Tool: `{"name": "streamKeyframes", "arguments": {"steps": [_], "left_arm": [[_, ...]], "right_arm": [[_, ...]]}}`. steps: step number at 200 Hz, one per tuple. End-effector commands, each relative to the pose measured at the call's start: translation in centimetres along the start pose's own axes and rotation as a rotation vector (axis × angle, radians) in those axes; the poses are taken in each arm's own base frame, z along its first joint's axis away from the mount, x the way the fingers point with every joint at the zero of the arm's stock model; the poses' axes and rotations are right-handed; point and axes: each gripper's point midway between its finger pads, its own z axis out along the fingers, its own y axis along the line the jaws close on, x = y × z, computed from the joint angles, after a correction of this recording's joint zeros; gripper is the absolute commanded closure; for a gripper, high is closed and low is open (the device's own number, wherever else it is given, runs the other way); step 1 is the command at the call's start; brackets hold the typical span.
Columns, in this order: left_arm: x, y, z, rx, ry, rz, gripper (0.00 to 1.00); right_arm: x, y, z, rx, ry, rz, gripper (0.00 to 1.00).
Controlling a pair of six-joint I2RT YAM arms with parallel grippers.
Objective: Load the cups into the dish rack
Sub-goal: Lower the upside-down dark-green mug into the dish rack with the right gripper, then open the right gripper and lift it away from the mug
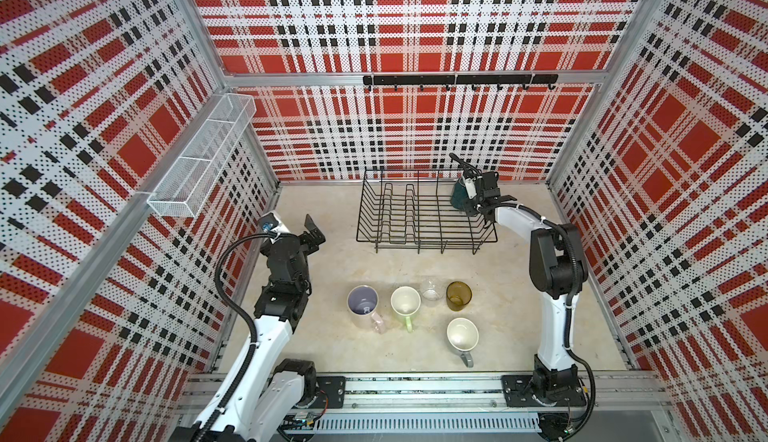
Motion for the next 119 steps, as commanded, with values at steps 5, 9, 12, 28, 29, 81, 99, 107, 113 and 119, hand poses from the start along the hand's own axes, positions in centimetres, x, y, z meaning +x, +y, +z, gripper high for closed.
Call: {"name": "streamKeyframes", "arguments": {"steps": [5, 9, 12, 28, 29, 81, 99, 107, 113, 119], "left_arm": [[0.4, 0.3, -0.3, 0.012, 0.006, -0.025, 0.02], [0.5, 0.2, -0.3, 0.018, 0.008, -0.038, 0.02], [0.6, 0.2, -0.4, 0.022, 0.01, -0.052, 0.02], [1.1, 0.2, -0.7, 0.039, 0.02, -0.071, 0.02], [1.2, 0.1, -0.7, 0.041, 0.022, -0.07, 0.02], [2.5, -0.5, -1.0, 0.097, 0.068, -0.038, 0.02], [2.9, -0.9, -0.9, 0.115, 0.094, -0.027, 0.02], [3.1, -1.2, -0.8, 0.129, 0.105, -0.026, 0.02], [3.2, -1.6, -0.9, 0.15, 0.11, -0.03, 0.02], [3.3, -1.9, -0.9, 0.165, 0.12, -0.042, 0.02]], "right_arm": [[-2.0, -0.9, -1.9, 0.01, -0.045, -0.004, 0.69], [-2.2, -1.0, -2.2, 0.011, -0.053, -0.002, 0.68], [-2.4, -1.1, -2.5, 0.012, -0.058, -0.002, 0.68], [-2.7, -1.4, -3.5, 0.02, -0.073, 0.018, 0.64], [-2.7, -1.4, -3.6, 0.02, -0.074, 0.02, 0.64], [-3.4, -1.3, -7.7, -0.02, -0.115, 0.064, 0.57], [-3.8, -1.1, -9.5, -0.055, -0.136, 0.094, 0.55], [-4.0, -0.8, -10.4, -0.079, -0.148, 0.109, 0.54], [-4.1, -0.5, -11.0, -0.099, -0.158, 0.123, 0.53], [-4.2, -0.1, -11.6, -0.124, -0.174, 0.138, 0.52]]}}
